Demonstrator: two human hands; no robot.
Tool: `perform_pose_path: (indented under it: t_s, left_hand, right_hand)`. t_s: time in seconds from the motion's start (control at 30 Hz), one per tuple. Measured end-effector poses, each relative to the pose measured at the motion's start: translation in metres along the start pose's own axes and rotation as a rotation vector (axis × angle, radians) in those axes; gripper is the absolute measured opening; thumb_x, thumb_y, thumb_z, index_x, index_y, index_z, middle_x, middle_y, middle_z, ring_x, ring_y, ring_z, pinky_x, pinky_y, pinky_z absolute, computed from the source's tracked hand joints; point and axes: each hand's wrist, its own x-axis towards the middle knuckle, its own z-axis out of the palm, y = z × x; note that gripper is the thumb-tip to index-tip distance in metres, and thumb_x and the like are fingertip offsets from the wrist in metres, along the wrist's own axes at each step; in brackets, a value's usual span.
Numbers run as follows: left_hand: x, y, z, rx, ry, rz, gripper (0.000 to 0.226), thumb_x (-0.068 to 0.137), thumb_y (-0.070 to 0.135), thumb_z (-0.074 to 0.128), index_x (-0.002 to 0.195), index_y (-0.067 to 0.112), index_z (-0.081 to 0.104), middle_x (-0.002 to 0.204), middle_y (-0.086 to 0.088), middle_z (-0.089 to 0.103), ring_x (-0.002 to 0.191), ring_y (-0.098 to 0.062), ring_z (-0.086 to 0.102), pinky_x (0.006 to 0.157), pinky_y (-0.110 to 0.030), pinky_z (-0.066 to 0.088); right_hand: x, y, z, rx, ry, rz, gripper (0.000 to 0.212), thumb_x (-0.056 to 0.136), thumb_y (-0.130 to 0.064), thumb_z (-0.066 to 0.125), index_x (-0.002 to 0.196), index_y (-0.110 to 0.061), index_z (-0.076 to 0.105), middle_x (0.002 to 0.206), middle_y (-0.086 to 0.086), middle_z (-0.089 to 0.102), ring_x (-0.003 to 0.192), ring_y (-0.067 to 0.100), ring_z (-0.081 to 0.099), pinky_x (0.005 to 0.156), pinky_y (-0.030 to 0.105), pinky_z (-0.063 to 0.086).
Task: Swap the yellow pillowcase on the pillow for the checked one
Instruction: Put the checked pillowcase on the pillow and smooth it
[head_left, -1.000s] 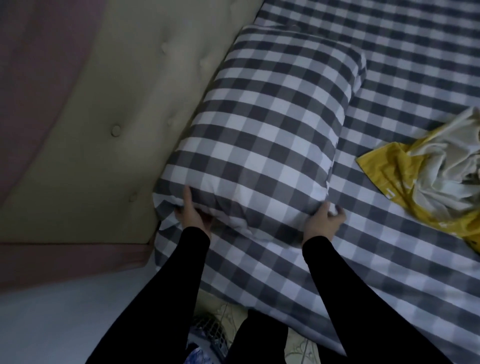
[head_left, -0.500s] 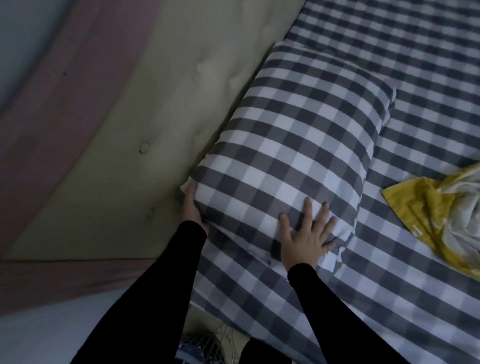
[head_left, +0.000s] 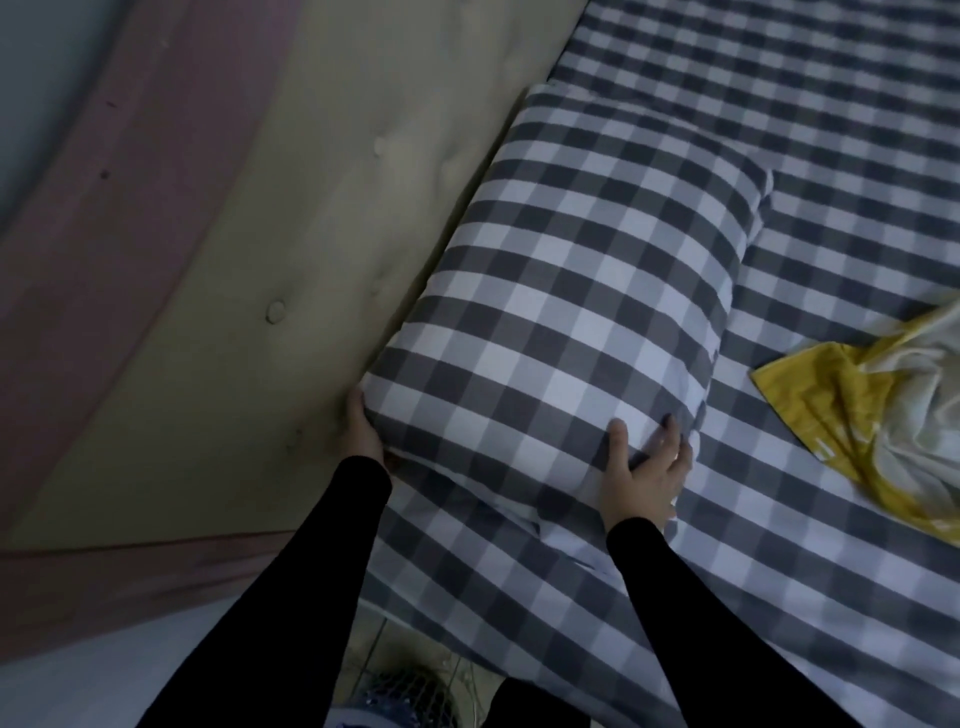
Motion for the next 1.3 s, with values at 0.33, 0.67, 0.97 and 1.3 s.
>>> perform_pose_path:
  t_s: [0.33,0.67,0.97,1.3]
  left_hand:
    - [-0.069,-0.071,0.068,1.416,-0.005,1.263,0.068,0.088,0.060,0.041,0.147,0.029,0.025,0.159,-0.008,0.015,0.146,-0.036,0.008,0.108,-0.065,0.013]
    - [-0.045,-0.072,0.063,1.617,-0.092,1.184,0.079,0.081,0.076,0.017,0.150,0.042,0.000,0.162,0.003,-0.010,0.148,-0.023,-0.011,0.114,-0.059,0.002]
    - [-0.065,-0.073,0.079,1.599,-0.080,1.215,0.077,0.082,0.072,0.015,0.150,0.034,0.016,0.161,-0.006,-0.005,0.147,-0.033,-0.009,0.109,-0.067,0.001]
    - [-0.062,-0.069,0.126,1.635,-0.018,1.168,0.077,0.085,0.073,0.027,0.151,0.037,0.008,0.161,-0.002,-0.007,0.147,-0.031,-0.011,0.110,-0.066,-0.005]
  right_hand:
    - [0.011,0.029,-0.034,0.117,-0.163,0.379,0.075,0.087,-0.067,0.040,0.139,-0.014,0.042,0.144,0.016,0.041,0.130,0.035,0.041,0.109,0.044,0.030]
    - [0.023,0.031,-0.038,0.541,0.103,0.304,0.028,0.100,-0.025,0.042,0.086,-0.006,0.059,0.083,0.011,0.056,0.082,0.023,0.051,0.075,0.028,0.040]
    - [0.032,0.027,-0.058,0.141,0.236,-0.052,0.031,0.090,-0.029,0.061,0.114,-0.010,0.062,0.119,0.012,0.055,0.111,0.028,0.053,0.091,0.030,0.038]
    - [0.079,0.007,-0.034,0.567,-0.516,0.352,0.111,0.059,-0.079,0.063,0.148,-0.022,0.030,0.146,0.005,0.044,0.129,0.028,0.045,0.111,0.044,0.034]
